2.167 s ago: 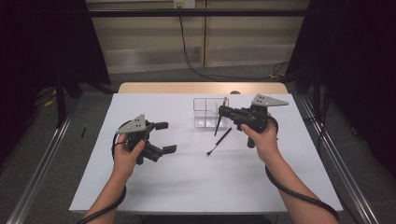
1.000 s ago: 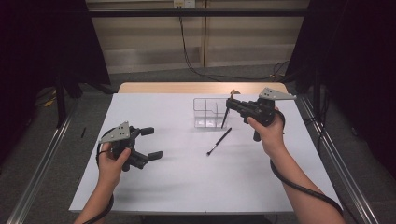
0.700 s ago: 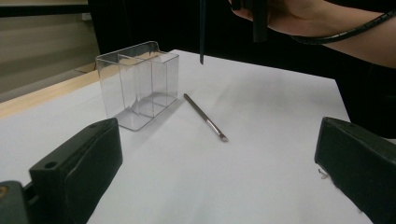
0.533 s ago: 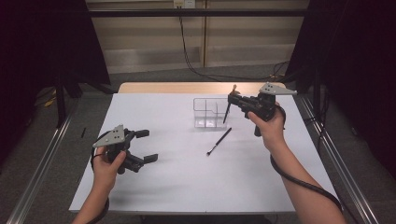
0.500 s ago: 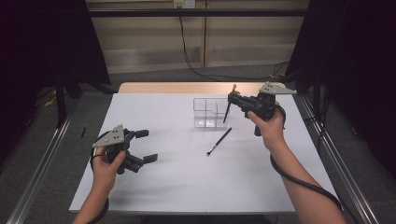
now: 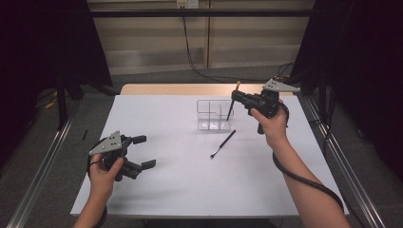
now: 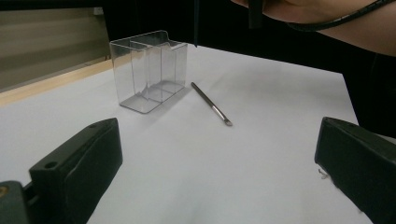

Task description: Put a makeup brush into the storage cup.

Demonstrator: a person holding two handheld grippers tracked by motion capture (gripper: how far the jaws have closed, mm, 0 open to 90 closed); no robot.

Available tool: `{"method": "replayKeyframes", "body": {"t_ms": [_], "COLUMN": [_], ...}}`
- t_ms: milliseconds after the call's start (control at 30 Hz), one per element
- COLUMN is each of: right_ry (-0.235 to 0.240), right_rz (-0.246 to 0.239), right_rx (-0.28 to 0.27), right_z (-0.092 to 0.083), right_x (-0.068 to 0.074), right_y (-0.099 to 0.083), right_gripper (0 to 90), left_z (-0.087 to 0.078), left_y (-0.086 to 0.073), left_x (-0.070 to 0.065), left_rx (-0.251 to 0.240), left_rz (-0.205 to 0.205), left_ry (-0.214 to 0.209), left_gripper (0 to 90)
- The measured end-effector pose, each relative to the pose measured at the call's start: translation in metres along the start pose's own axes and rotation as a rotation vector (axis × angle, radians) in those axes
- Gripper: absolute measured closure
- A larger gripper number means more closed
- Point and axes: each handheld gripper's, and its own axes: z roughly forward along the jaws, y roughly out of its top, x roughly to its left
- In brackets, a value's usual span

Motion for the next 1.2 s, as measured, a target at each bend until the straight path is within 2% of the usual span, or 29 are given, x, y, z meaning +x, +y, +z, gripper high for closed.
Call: {"method": "replayKeyframes", "body": {"t_ms": [233, 467, 1000, 1133, 1200], "right_ry": [-0.021, -0.049, -0.104, -0.119, -0.125], "right_rz": [-0.033, -0.041, -0.050, -0.073, -0.068], "right_rx": [0.008, 0.014, 0.004, 0.014, 0.013], "right_z": [0.001, 0.004, 0.015, 0.018, 0.019], "right_x": [-0.002, -0.008, -0.017, -0.019, -0.020], "right_y": [0.009, 0.016, 0.022, 0.022, 0.022], "right_gripper": [84.2, 84.1, 84.0, 84.0, 84.0], "left_z": [-0.003, -0.006, -0.010, -0.009, -0.009], "left_y": [-0.004, -0.006, -0.005, -0.006, -0.006], "left_x": [-0.001, -0.002, -0.002, -0.002, -0.002], "left_rx": [0.003, -0.010, -0.018, -0.011, -0.008], "left_rz": [-0.003, -0.010, -0.004, -0.002, 0.001], "left_ry": [0.002, 0.001, 0.009, 0.011, 0.014], "left_gripper": [0.7, 0.7, 0.8, 0.8, 0.7]}}
